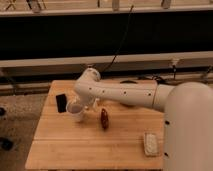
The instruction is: Pick up the ceramic cup
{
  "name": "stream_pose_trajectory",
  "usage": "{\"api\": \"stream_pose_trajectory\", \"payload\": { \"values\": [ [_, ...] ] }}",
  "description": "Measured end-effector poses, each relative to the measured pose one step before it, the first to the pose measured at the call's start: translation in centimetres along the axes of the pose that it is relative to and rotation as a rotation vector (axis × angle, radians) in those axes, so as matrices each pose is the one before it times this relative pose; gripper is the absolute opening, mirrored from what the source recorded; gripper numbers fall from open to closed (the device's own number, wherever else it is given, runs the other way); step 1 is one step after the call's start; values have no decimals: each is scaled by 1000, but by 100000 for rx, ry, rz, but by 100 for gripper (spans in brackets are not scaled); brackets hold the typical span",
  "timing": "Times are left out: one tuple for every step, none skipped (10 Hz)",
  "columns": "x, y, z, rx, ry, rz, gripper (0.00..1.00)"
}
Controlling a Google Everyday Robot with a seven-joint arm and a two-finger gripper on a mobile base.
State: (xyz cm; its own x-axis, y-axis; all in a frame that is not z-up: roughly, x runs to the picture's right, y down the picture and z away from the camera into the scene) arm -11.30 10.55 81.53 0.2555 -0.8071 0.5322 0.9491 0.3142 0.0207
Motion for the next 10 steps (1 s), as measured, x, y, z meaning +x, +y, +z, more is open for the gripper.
{"api": "stream_pose_trajectory", "payload": {
  "values": [
    [12, -42, 28, 47, -47, -72, 80],
    [-1, -29, 41, 22, -61, -68, 80],
    [50, -31, 11, 24, 43, -68, 80],
    [19, -31, 56, 35, -26, -92, 80],
    [42, -45, 28, 46, 72, -102, 80],
    [59, -27, 27, 39, 86, -39, 80],
    [33, -57, 48, 66, 49, -96, 80],
    [70, -61, 28, 69, 125, -104, 80],
    [36, -26, 43, 35, 33, -9, 80],
    [21, -51, 31, 60, 65, -63, 80]
  ]
}}
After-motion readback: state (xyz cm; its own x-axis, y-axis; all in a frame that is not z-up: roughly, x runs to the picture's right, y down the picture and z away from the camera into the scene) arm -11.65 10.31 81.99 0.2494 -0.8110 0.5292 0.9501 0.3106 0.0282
